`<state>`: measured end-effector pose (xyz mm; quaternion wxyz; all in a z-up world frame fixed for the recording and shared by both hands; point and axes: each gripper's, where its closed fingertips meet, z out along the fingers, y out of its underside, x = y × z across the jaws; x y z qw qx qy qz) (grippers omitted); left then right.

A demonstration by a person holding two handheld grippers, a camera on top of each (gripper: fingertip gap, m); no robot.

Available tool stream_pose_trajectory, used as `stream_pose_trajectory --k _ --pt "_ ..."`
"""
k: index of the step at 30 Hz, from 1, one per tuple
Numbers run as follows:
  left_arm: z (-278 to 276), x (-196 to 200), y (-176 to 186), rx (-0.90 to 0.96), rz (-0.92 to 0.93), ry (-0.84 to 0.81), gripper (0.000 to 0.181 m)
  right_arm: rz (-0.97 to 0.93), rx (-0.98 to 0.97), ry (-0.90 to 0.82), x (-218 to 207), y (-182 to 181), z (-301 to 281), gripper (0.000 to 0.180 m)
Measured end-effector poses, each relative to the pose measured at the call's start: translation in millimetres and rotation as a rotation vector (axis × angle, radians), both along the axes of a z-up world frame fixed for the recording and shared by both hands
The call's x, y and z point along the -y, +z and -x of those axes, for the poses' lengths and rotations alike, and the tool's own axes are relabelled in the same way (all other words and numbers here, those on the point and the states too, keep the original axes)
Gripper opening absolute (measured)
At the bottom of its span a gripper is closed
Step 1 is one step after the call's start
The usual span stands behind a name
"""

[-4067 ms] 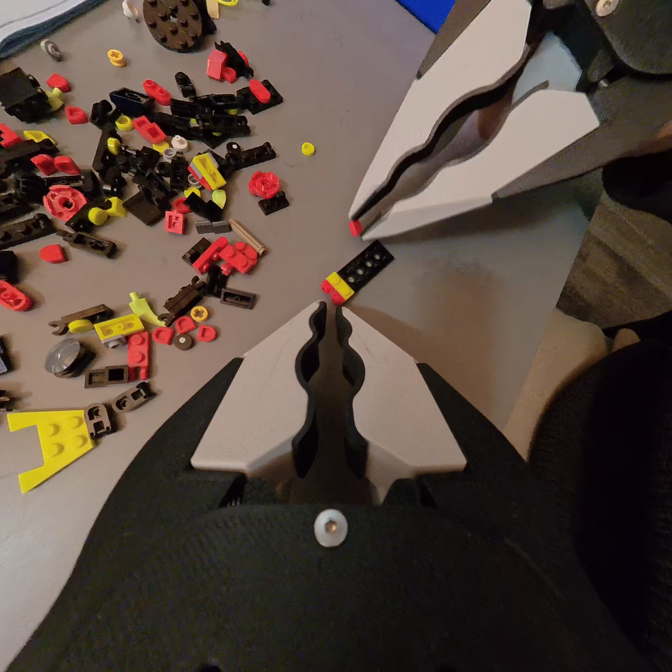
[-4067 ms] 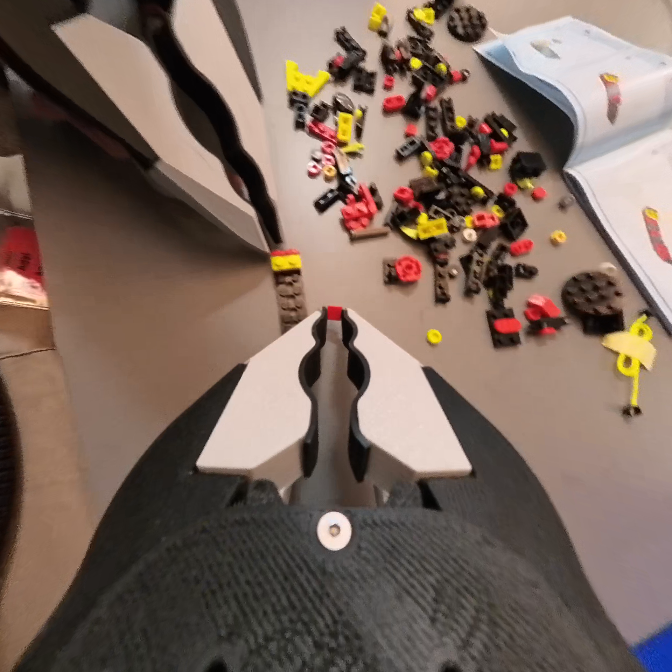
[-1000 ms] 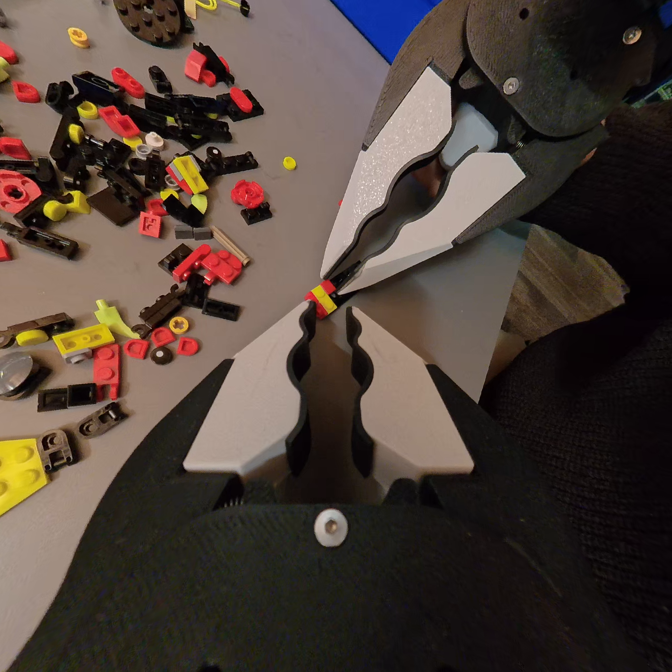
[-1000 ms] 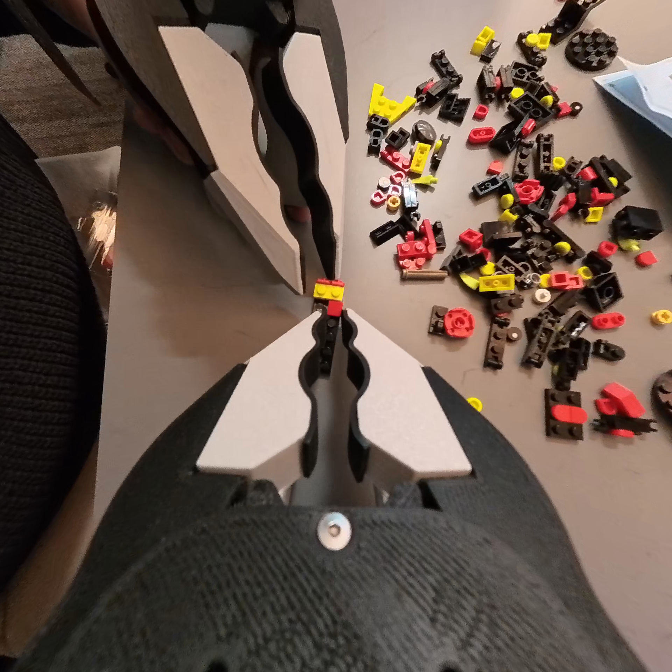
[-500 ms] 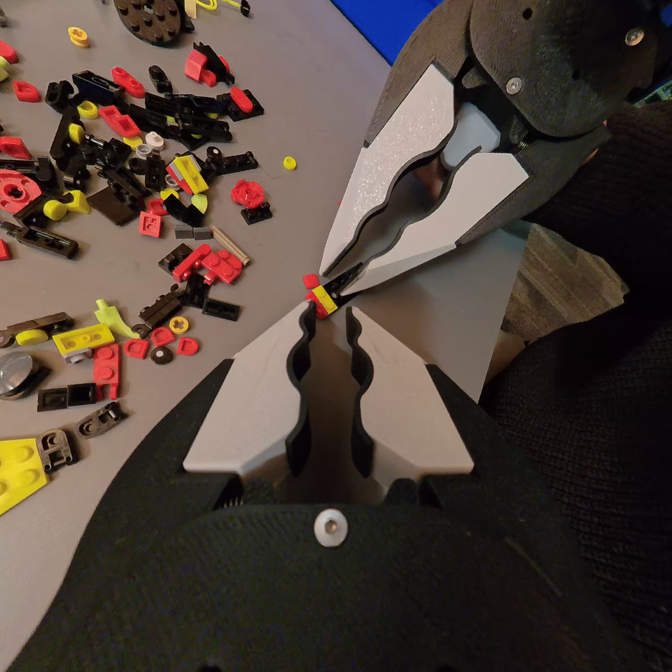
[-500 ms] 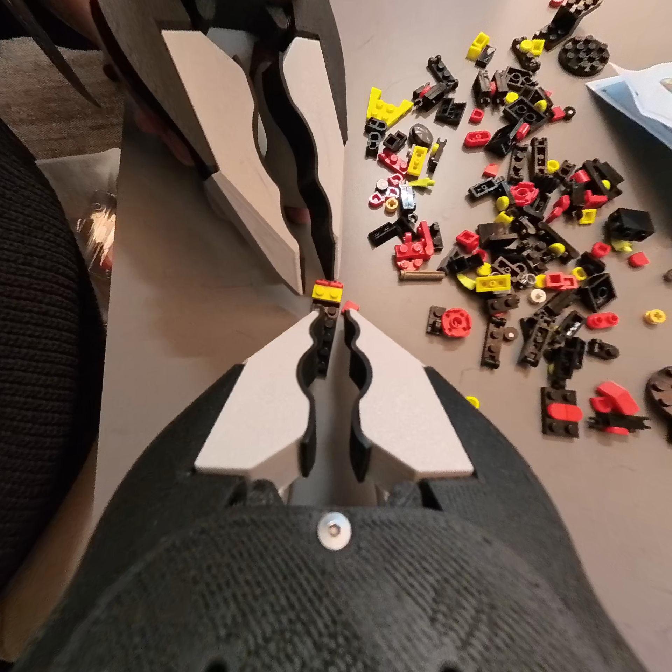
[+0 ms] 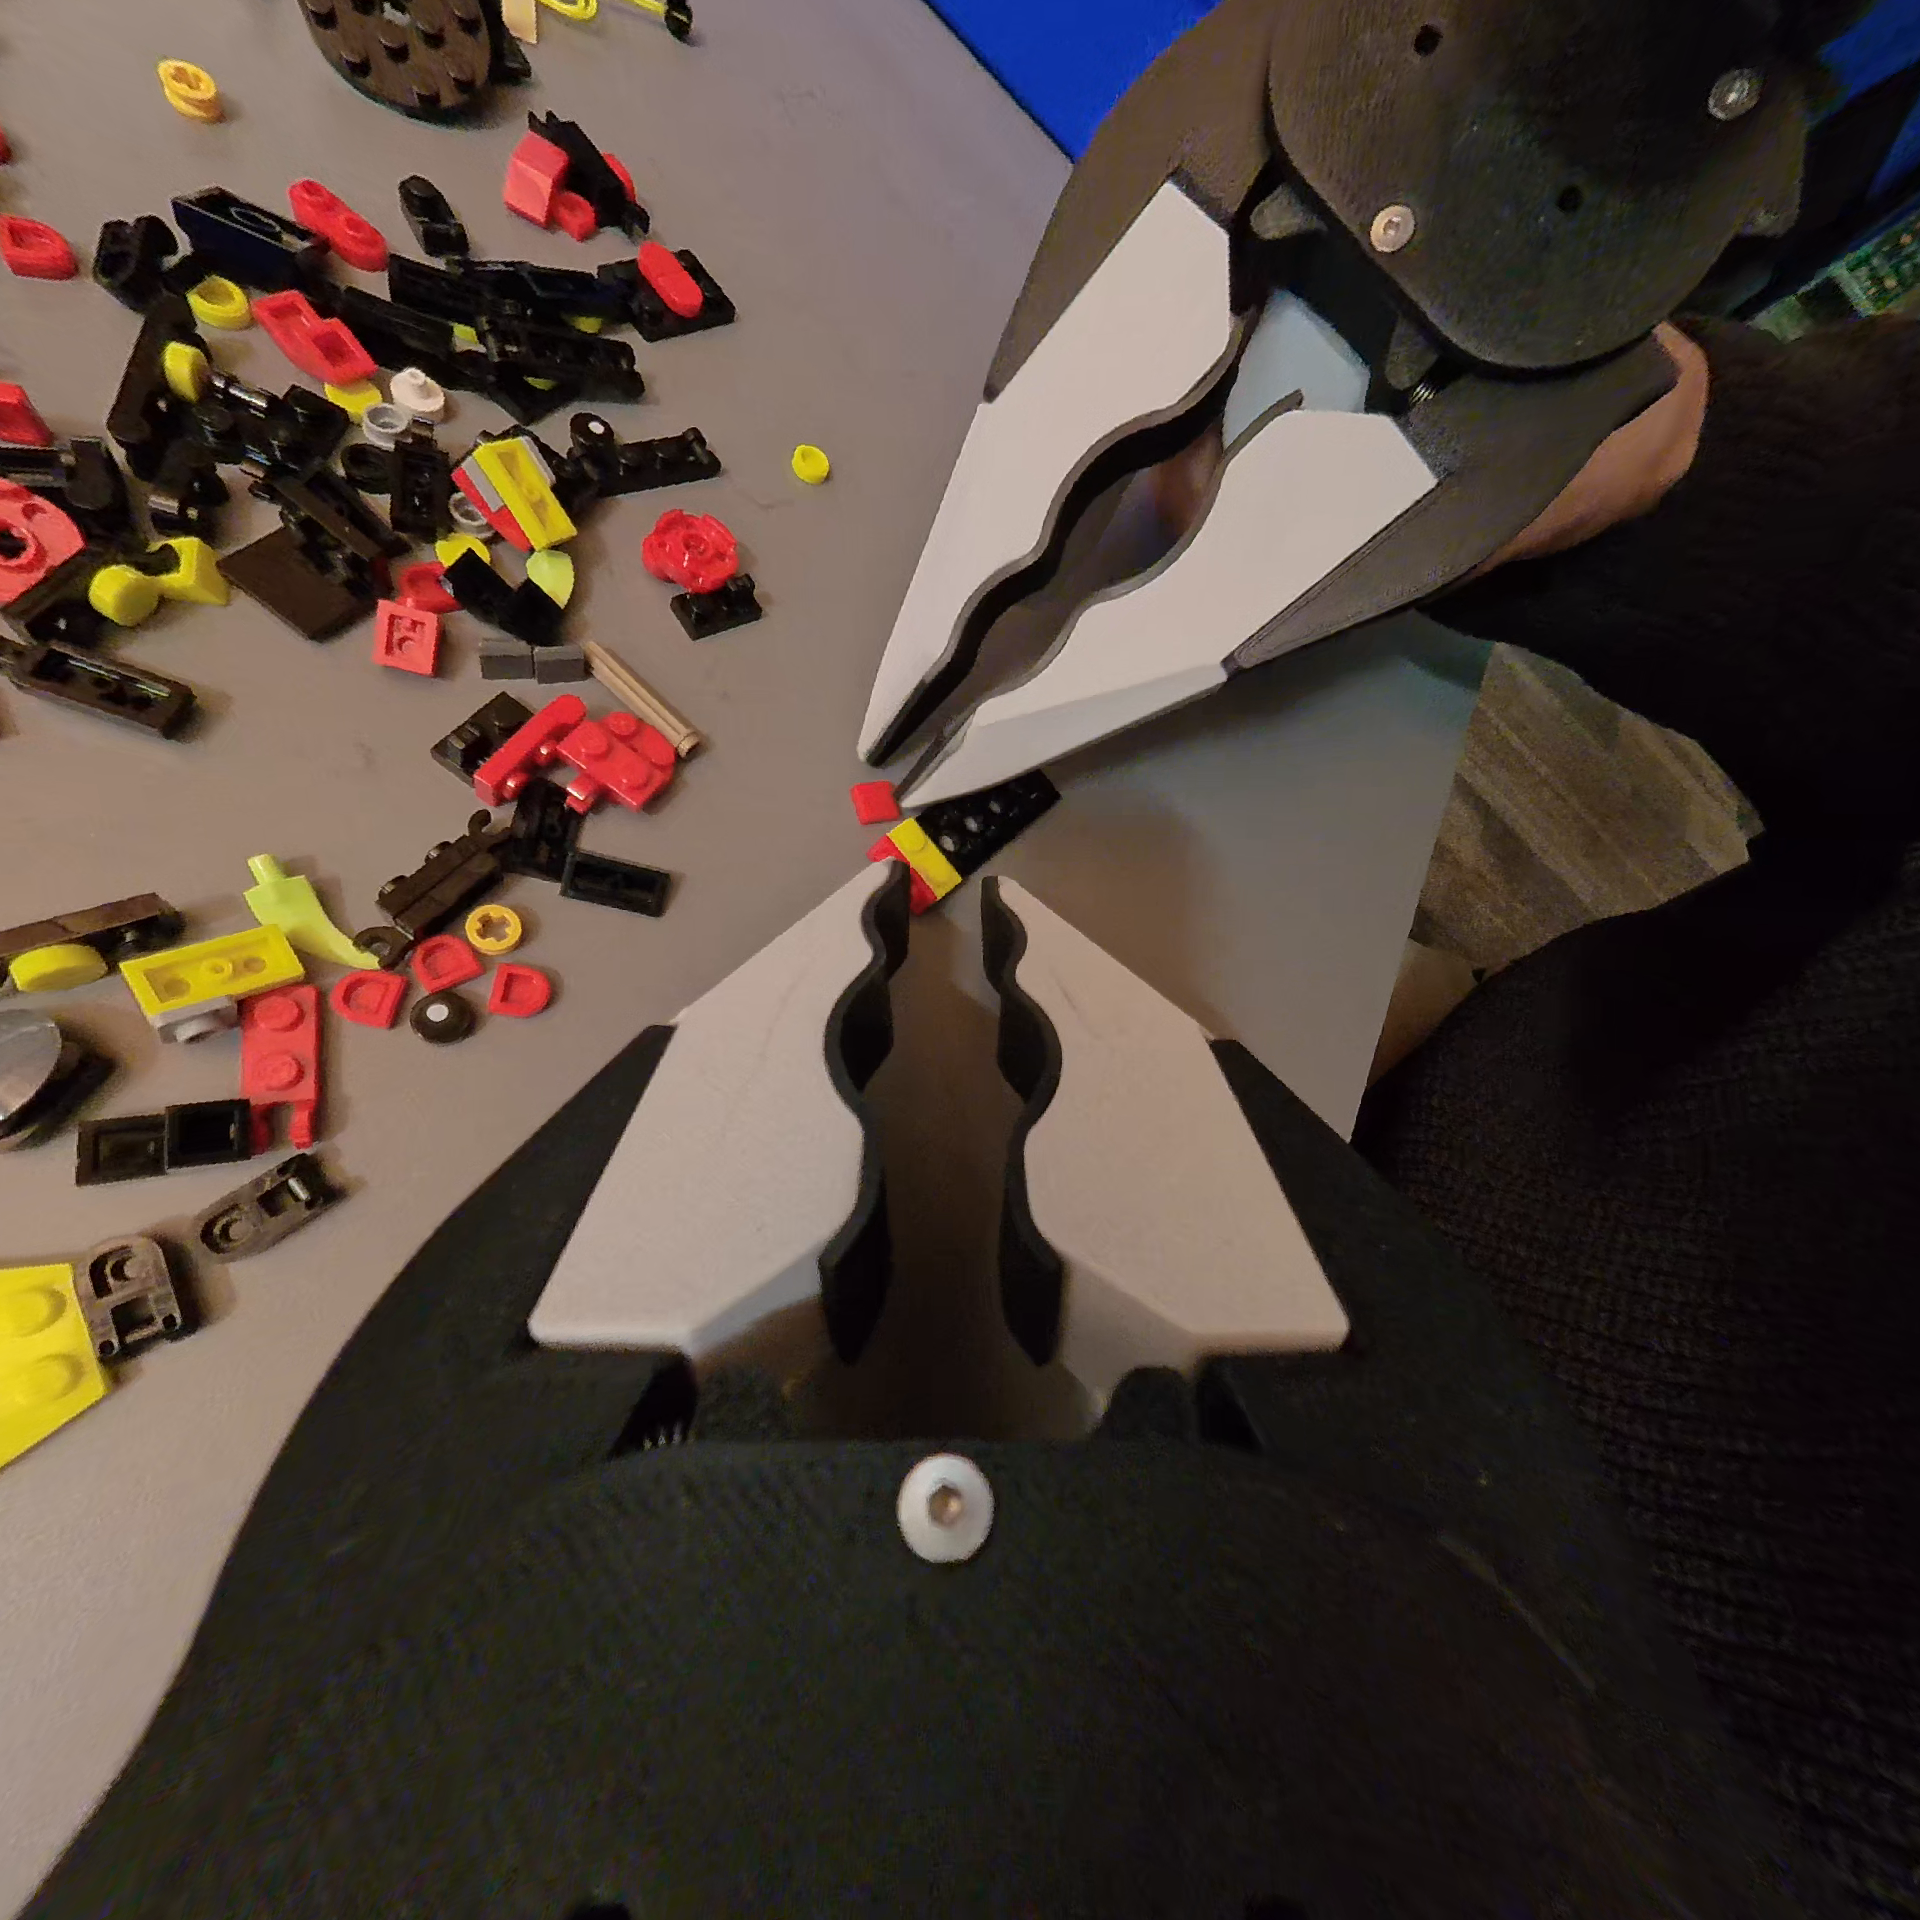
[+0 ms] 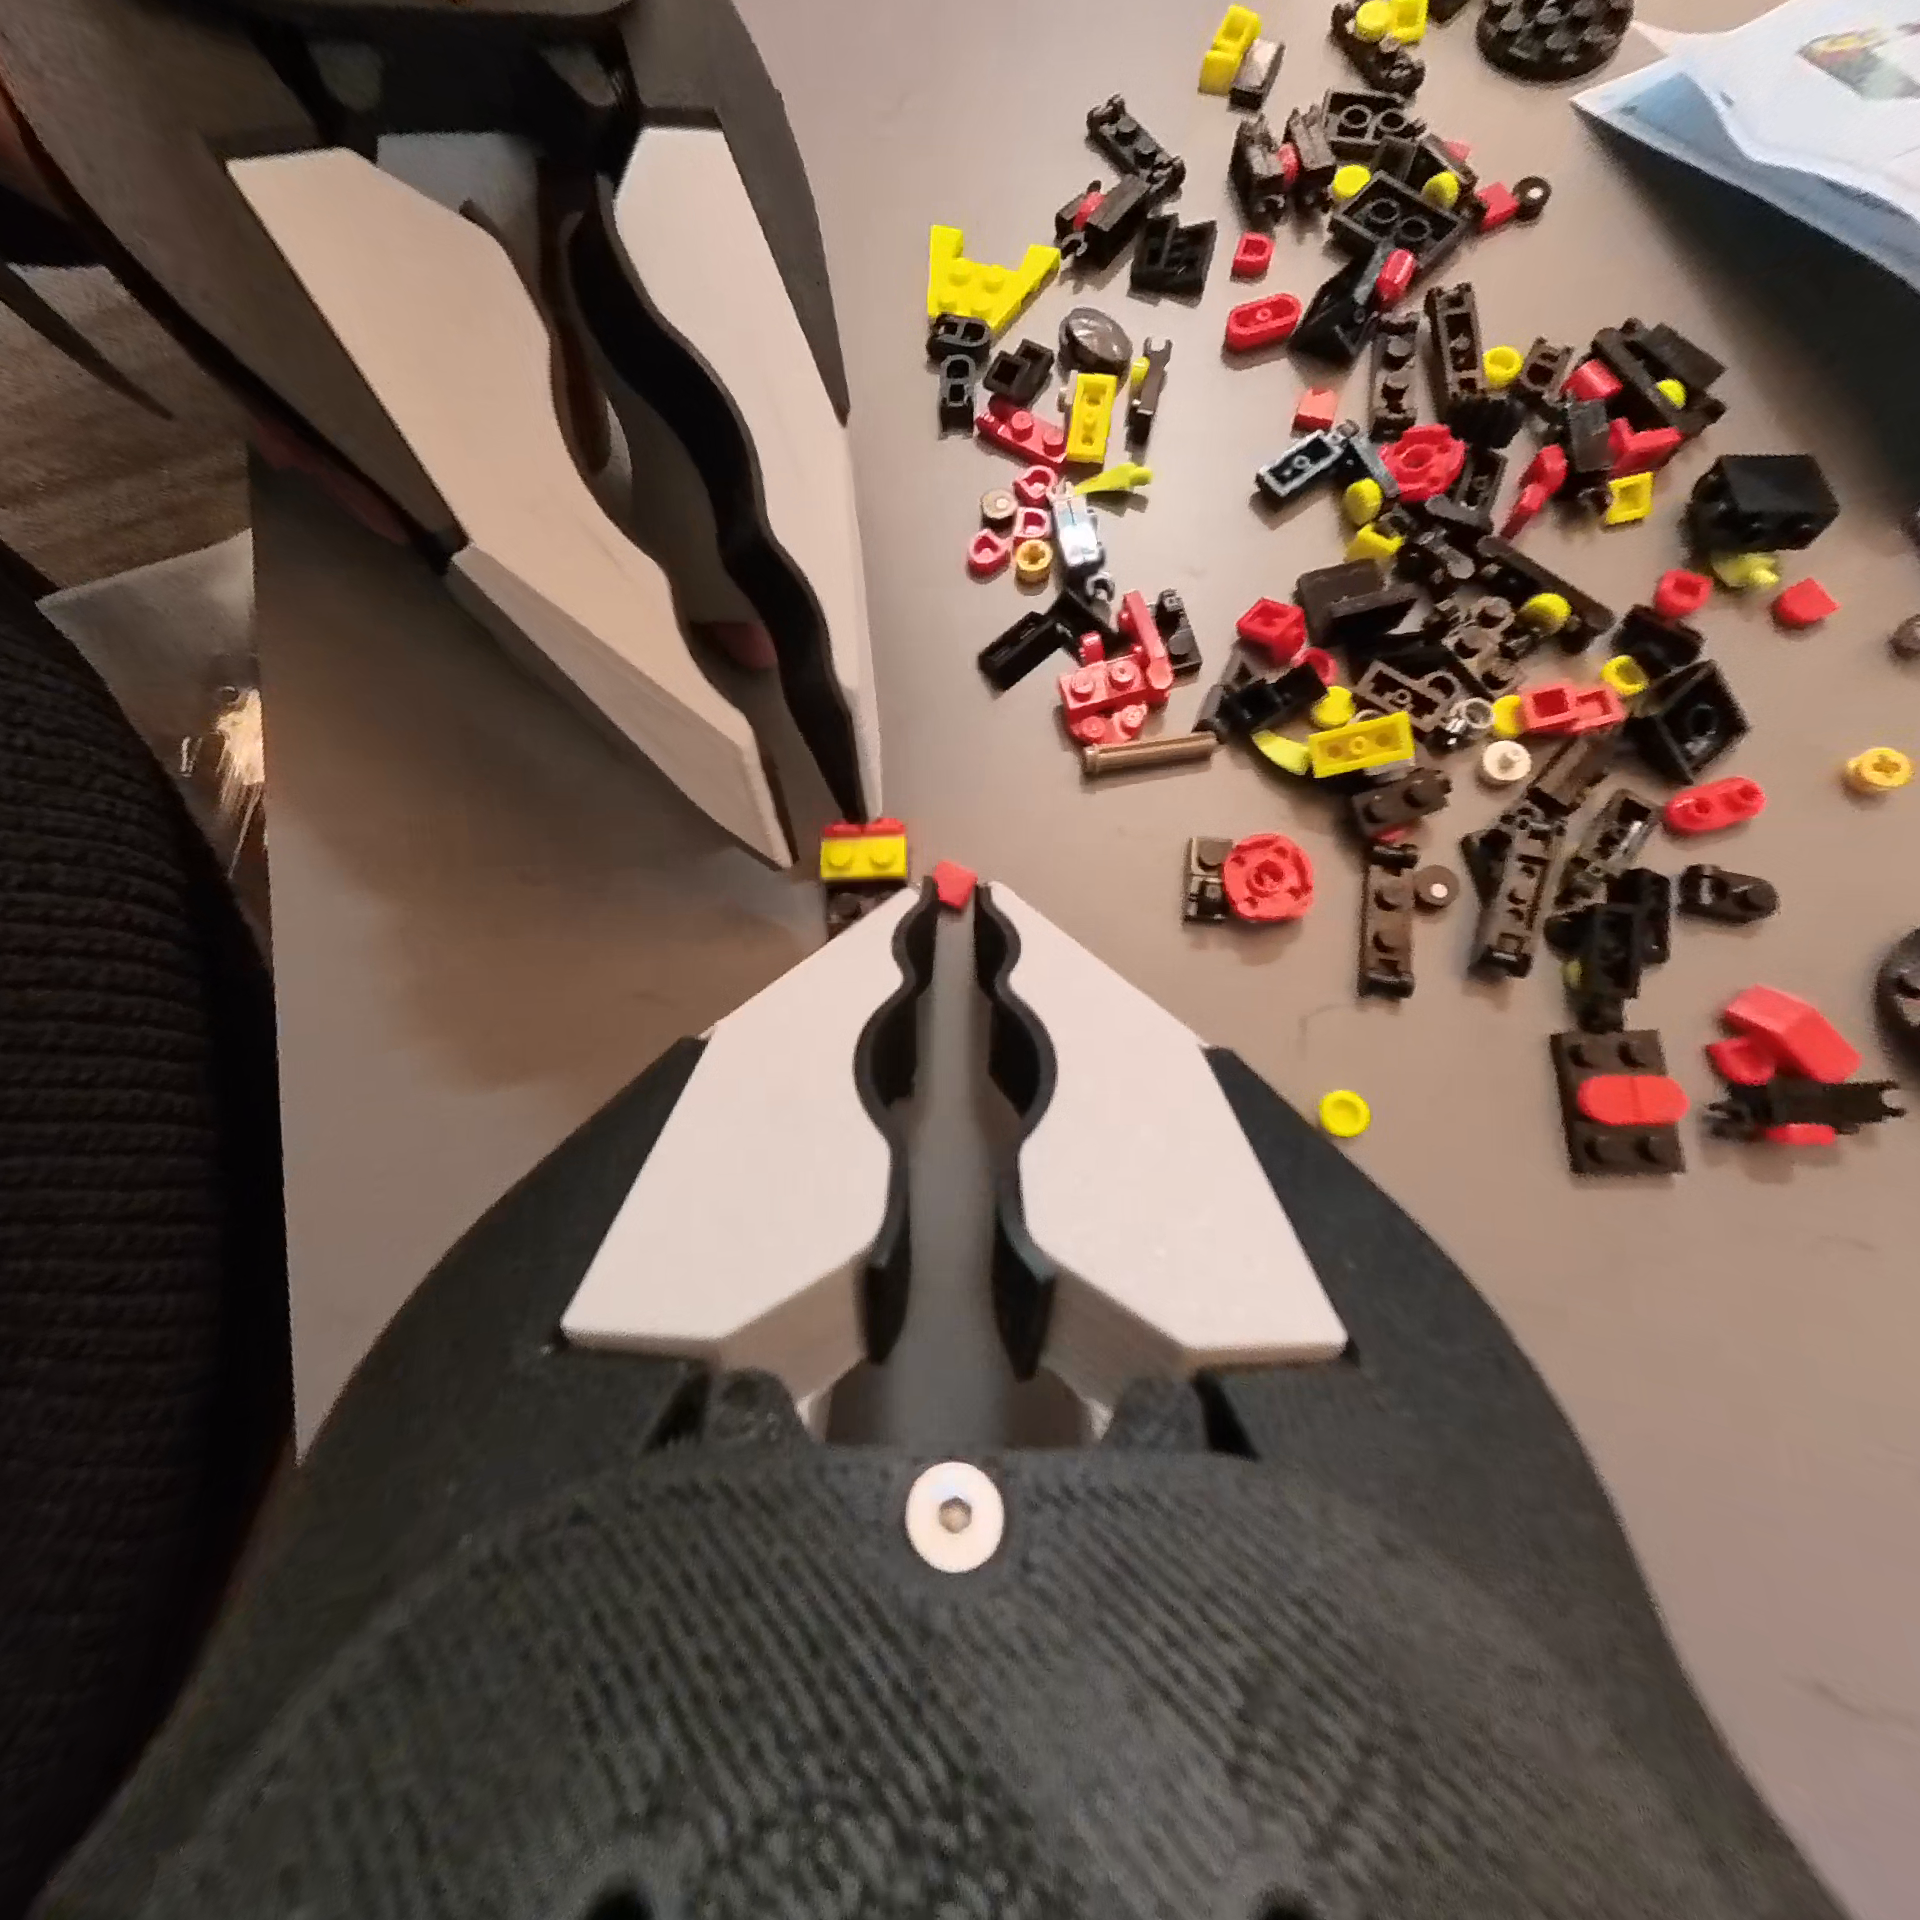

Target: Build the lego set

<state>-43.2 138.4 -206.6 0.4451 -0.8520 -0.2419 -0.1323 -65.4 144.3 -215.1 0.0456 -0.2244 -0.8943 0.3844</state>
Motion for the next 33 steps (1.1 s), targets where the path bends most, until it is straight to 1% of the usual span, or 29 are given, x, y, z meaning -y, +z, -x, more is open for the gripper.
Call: stream_pose_trajectory --k 4,13,18,22,27,33 --pt "-3.7 -0.6 0.0 0.009 -0.003 -0.017 0.009 -0.012 -0.003 0.002 3.4 -1.5 -1.2 0.007" --pt "-2.6 -0.2 0.3 0.009 -0.006 -0.010 0.009 -0.068 -0.052 -0.013 3.7 -2.3 2.0 0.007" --pt "-2.3 0.0 0.5 0.006 -0.006 -0.008 0.010 -0.028 -0.045 -0.010 -0.8 4.0 2.4 0.006" --pt "-2.2 0.3 0.4 0.004 -0.005 -0.006 0.011 0.058 -0.036 0.088 0.3 16.1 -13.1 0.006" --pt "-2.2 0.3 0.3 0.004 -0.004 -0.006 0.011 0.031 -0.034 0.170 -0.4 8.1 -24.9 0.006" --pt "-2.5 0.1 -0.1 0.002 0.000 -0.009 0.011 0.005 -0.055 0.193 3.7 5.4 -23.9 0.006"
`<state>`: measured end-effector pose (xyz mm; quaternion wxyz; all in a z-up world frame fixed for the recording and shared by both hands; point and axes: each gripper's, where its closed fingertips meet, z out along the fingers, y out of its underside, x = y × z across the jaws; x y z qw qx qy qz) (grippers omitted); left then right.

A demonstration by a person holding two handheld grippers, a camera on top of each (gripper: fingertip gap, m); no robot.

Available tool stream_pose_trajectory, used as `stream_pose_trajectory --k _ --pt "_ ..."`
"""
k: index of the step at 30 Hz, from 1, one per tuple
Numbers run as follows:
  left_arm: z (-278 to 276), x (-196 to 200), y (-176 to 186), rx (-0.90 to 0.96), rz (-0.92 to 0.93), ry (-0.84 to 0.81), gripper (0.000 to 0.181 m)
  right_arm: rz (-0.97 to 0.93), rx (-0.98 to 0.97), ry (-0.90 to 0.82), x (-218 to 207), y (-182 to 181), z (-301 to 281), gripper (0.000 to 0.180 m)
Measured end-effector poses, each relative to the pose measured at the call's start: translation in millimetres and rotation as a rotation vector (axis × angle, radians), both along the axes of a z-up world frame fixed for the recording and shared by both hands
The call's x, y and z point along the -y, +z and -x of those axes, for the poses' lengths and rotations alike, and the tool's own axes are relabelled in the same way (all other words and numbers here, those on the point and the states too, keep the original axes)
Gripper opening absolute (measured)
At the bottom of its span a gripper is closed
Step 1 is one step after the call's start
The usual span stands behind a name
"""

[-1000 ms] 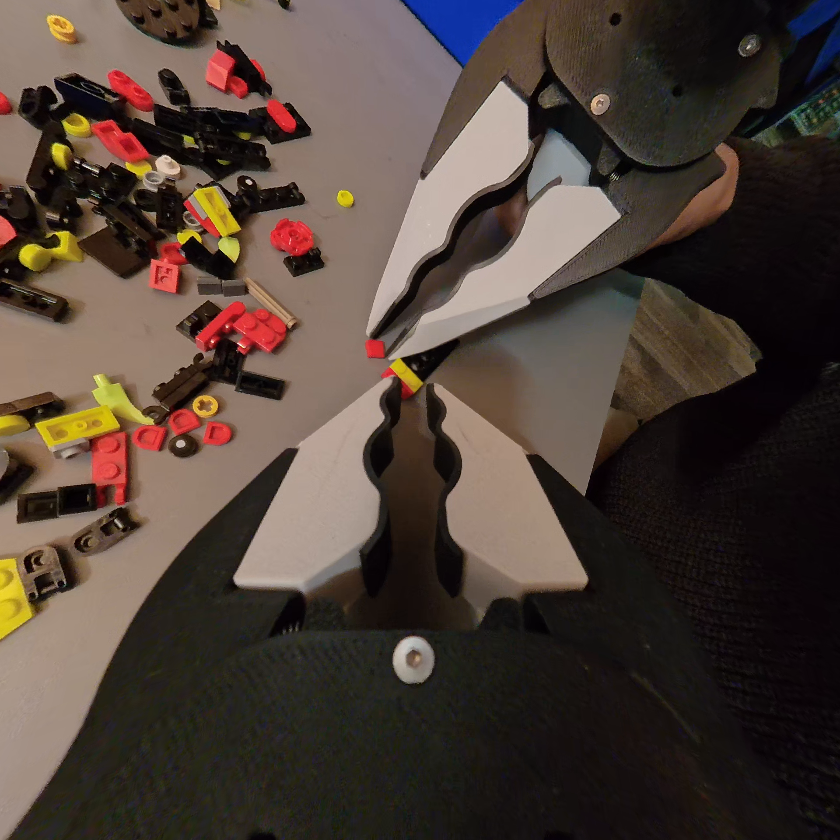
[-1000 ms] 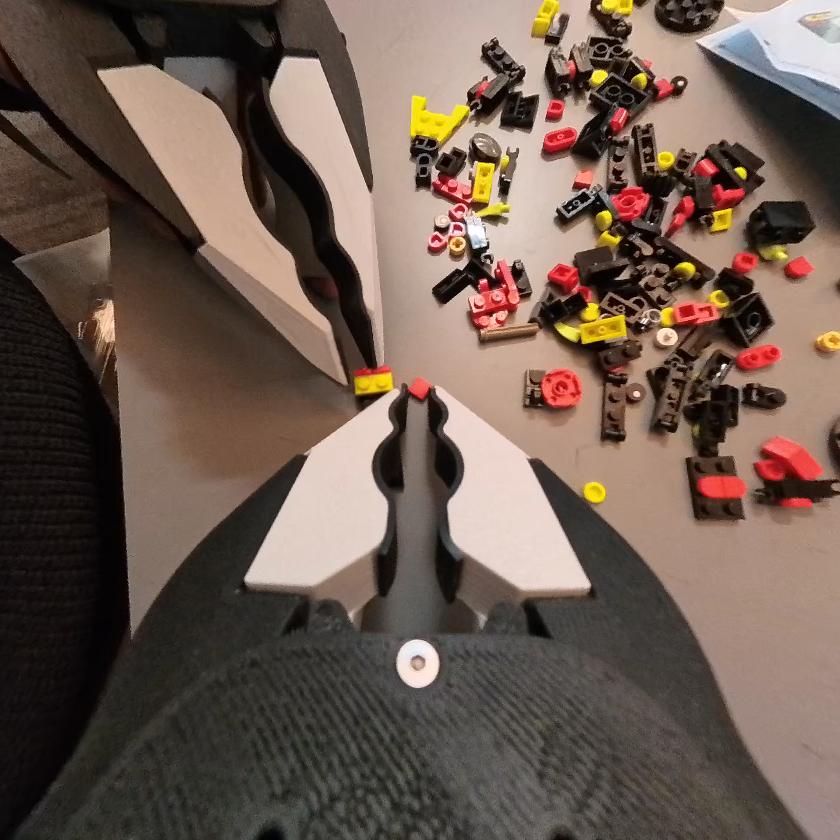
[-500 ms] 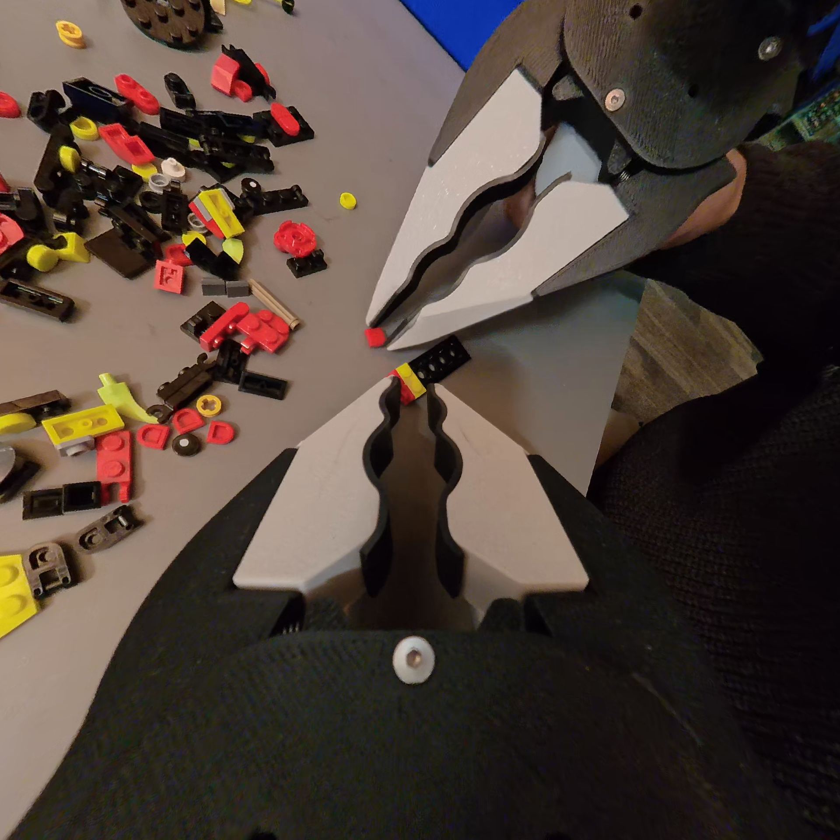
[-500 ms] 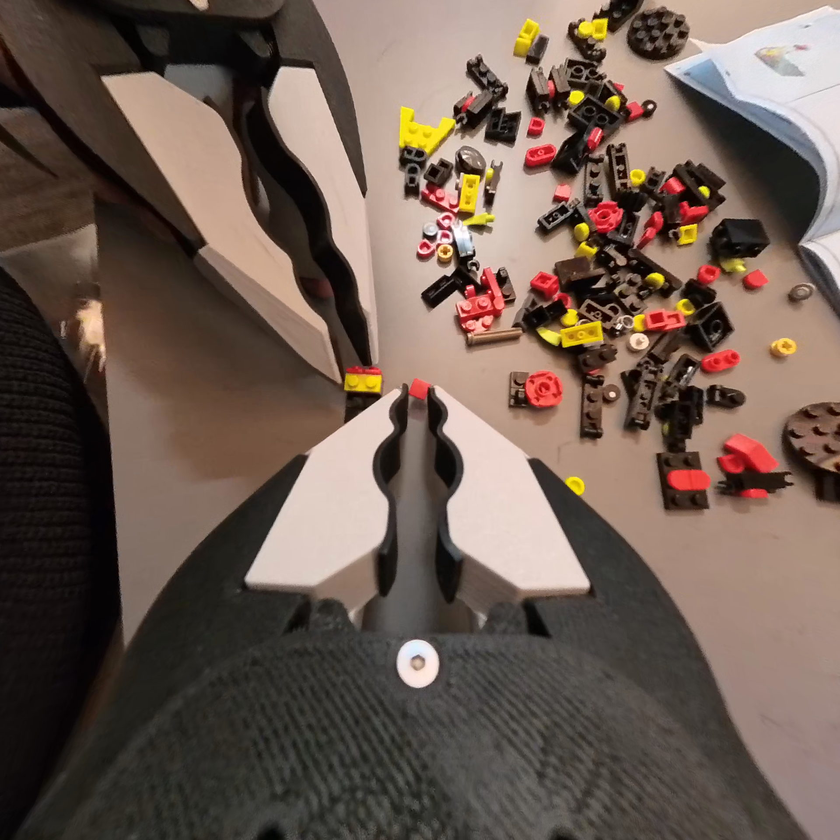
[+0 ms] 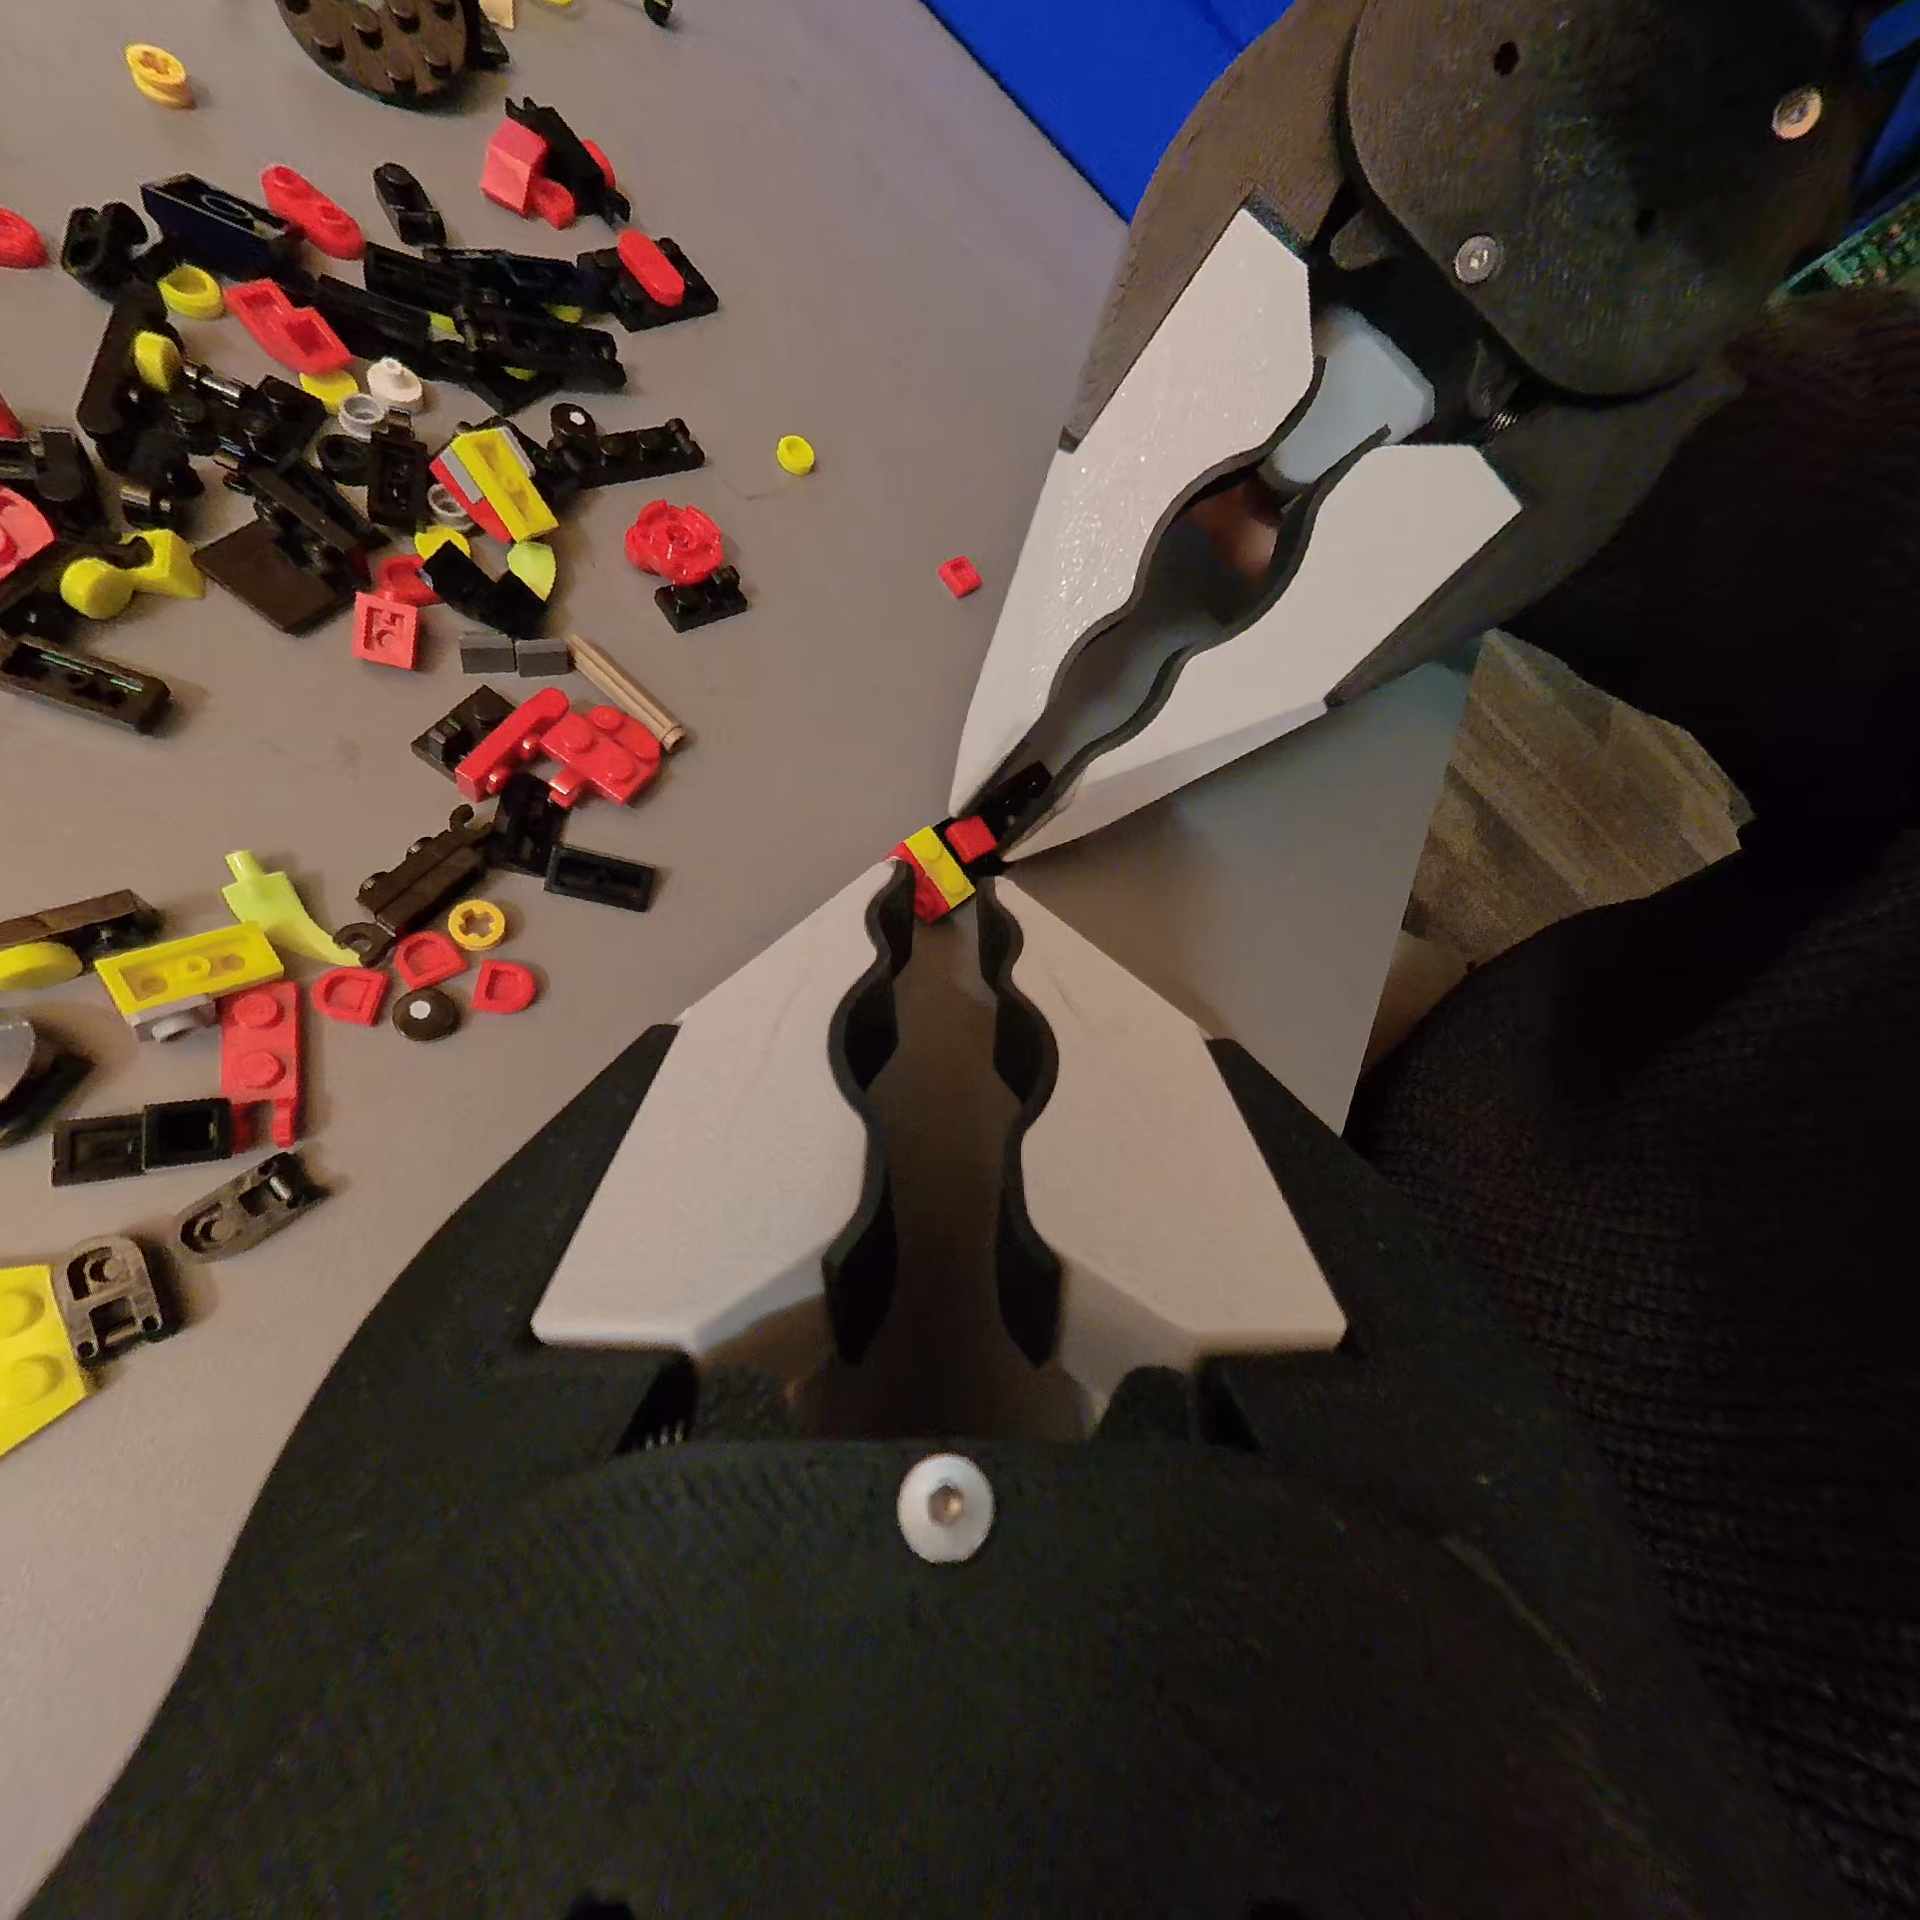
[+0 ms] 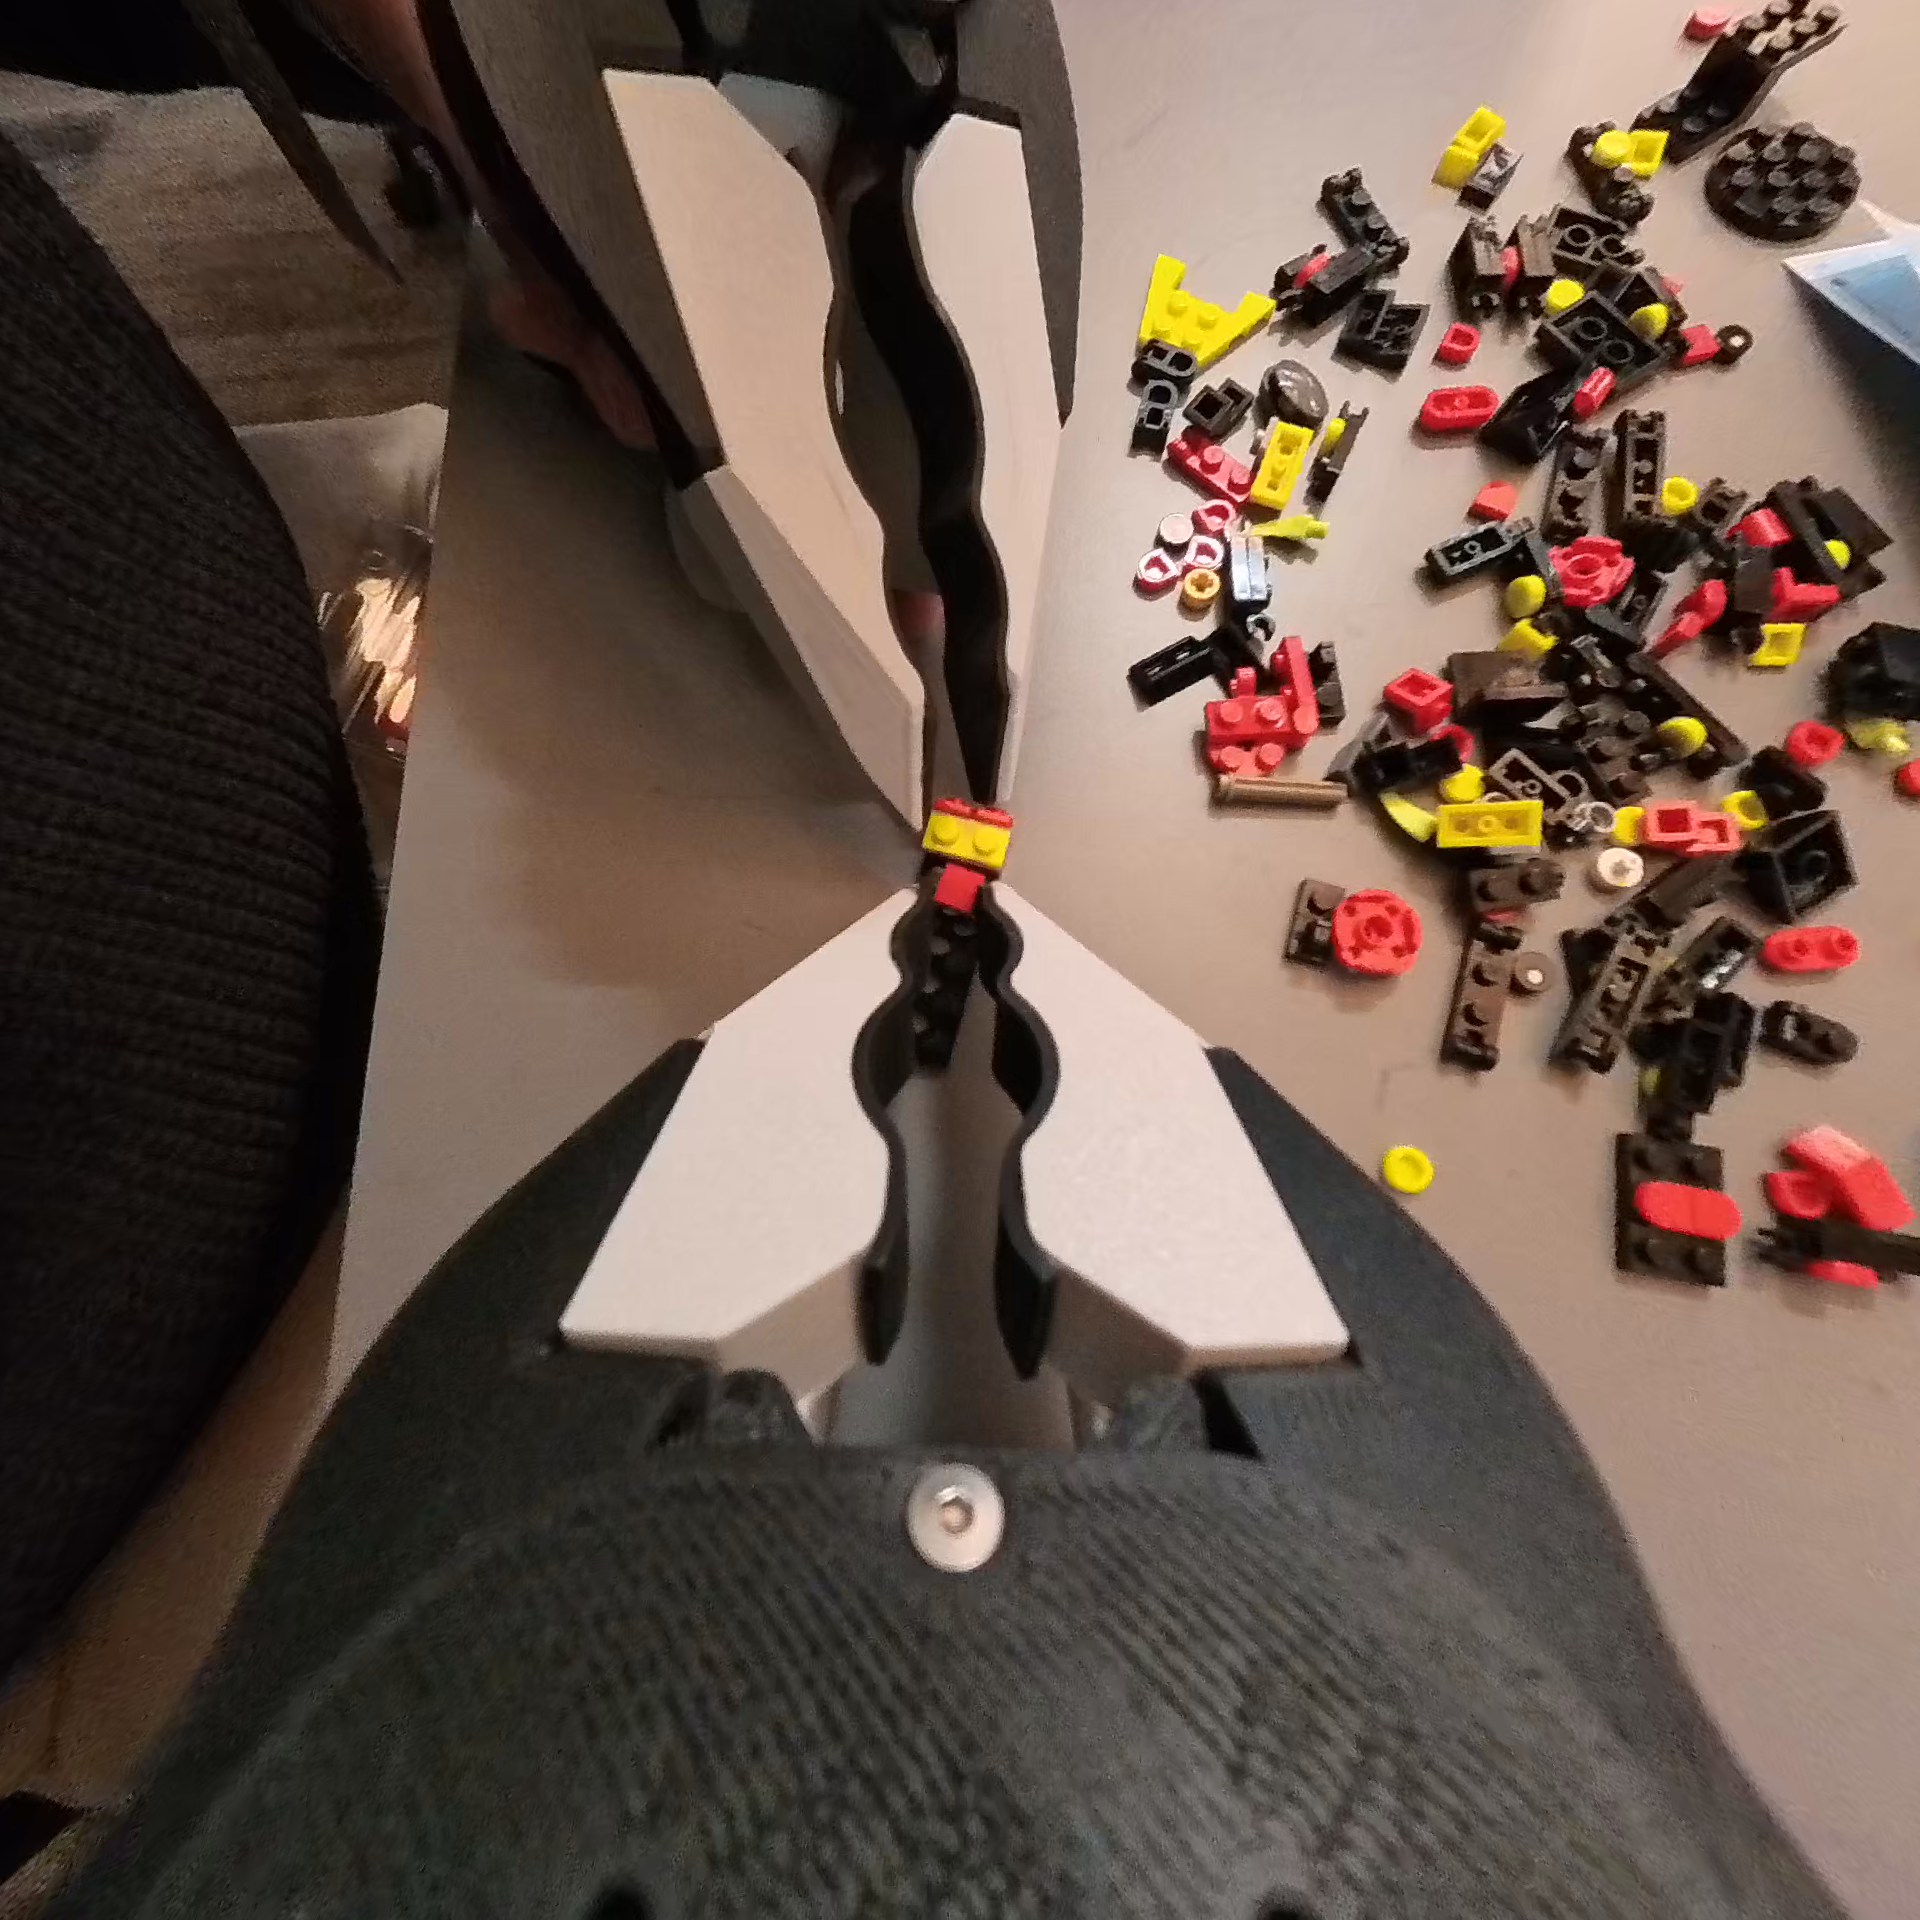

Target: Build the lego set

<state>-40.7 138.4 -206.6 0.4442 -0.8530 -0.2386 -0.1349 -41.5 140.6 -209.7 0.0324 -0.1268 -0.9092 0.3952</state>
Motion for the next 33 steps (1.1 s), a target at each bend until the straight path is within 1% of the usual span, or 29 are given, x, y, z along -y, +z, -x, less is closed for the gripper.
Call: stream_pose_trajectory --k 23,33 --pt "-0.6 -0.4 -0.8 -0.006 0.007 -0.004 0.011 -0.008 -0.014 0.008 0.8 -2.5 3.8 0.006" --pt "-0.6 -0.3 -0.7 -0.002 0.005 -0.003 0.011 0.001 -0.019 0.001 -1.2 0.9 4.6 0.011"
